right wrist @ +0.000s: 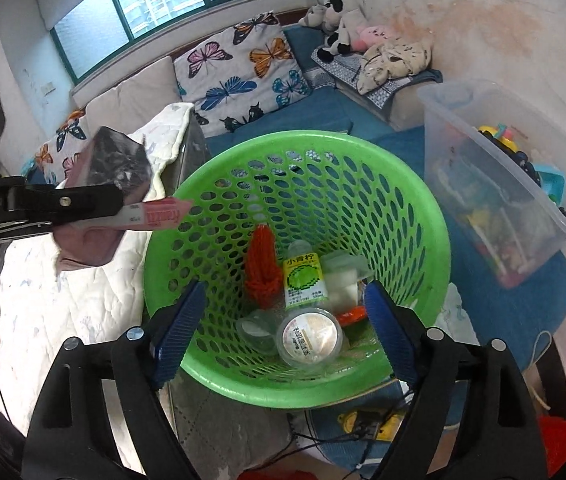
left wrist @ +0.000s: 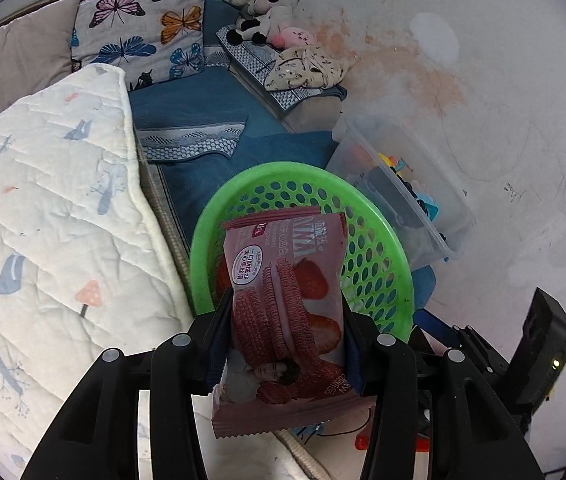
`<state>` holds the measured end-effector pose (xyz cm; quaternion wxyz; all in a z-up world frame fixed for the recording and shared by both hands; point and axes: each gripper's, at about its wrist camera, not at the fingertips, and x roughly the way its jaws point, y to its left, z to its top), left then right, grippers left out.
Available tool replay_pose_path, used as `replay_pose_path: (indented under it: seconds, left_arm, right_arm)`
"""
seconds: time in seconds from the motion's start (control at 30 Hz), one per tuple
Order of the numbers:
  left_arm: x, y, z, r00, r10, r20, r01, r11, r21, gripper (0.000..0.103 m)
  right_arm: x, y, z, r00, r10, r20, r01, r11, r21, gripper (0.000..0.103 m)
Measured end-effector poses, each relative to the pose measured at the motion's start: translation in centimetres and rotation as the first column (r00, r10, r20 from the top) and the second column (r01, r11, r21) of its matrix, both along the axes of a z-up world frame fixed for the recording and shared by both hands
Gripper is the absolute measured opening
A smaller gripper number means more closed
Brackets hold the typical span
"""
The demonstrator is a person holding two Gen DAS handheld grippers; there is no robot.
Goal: Collect trash
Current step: 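Release the tub into the basket with the right gripper while the left gripper drops the wrapper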
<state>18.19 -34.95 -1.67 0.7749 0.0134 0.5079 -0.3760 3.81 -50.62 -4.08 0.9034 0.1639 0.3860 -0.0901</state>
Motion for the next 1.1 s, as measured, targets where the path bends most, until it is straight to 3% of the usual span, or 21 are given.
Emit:
replay_pose_path:
  seconds: [0.27, 0.6, 1.1]
  left_arm:
    - [-0.1, -1.3, -0.9, 1.000, -0.015, -0.015, 0.015, 1.000, 0.013, 0.048]
    - [-0.8, -1.5, -1.3, 0.999, -0.031, -0.010, 0.031, 1.000, 0.007, 0.078]
    - [-2.7, 4.7, 1.0, 0.989, 0.021, 0.149, -0.027, 0.999, 0.040, 0.089]
  right_arm:
    - [-1.4, 0.0, 0.2, 1.000, -0.005, 0.016, 0.005, 1.000, 0.011, 0.085]
    - [-2.6, 0.6, 0.1, 1.000, -0.010, 0.029, 0.010, 1.000, 0.028, 0.085]
    - [-3.8, 4.9, 2.0, 0.996, 0.048, 0.070, -0.049, 0.999, 0.012, 0.090]
